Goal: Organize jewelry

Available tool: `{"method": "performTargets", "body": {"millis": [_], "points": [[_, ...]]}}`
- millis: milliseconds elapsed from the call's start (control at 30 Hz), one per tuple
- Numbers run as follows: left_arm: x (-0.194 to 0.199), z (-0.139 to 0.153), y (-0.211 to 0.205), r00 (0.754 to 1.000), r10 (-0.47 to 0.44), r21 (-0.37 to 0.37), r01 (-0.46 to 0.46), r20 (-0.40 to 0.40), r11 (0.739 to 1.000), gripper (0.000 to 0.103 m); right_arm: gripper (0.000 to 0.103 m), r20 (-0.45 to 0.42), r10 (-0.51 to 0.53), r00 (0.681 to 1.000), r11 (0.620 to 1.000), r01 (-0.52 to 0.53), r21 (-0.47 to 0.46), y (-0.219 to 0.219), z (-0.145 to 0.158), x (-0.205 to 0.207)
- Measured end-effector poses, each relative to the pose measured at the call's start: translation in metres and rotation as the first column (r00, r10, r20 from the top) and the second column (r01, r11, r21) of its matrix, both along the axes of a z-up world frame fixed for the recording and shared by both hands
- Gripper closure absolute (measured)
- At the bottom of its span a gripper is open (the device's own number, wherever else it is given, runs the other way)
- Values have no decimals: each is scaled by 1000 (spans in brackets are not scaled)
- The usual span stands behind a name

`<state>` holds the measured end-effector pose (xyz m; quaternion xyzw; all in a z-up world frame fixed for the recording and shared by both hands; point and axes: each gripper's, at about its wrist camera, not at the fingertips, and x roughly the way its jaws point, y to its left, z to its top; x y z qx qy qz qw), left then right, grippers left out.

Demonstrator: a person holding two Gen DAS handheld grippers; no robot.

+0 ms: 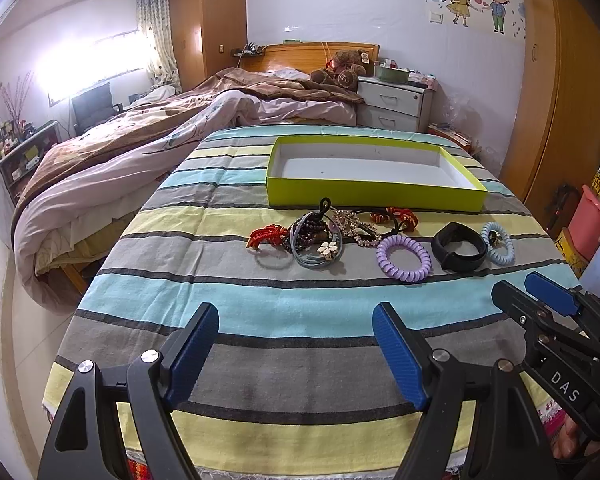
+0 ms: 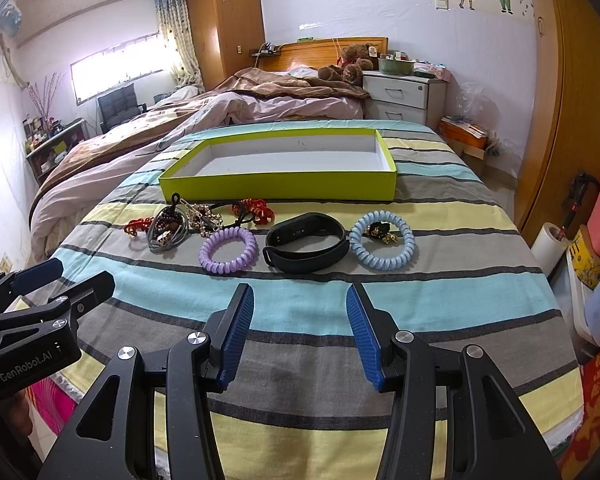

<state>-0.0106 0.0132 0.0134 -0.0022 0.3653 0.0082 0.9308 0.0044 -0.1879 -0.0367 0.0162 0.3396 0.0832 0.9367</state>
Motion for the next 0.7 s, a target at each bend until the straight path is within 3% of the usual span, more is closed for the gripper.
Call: {"method": "performTargets", "body": {"millis": [700], "points": [[-1, 1, 0, 1000, 1, 3, -1, 4, 1000, 24, 54, 1, -1, 1000, 1000, 1, -4, -2, 1, -1]]}}
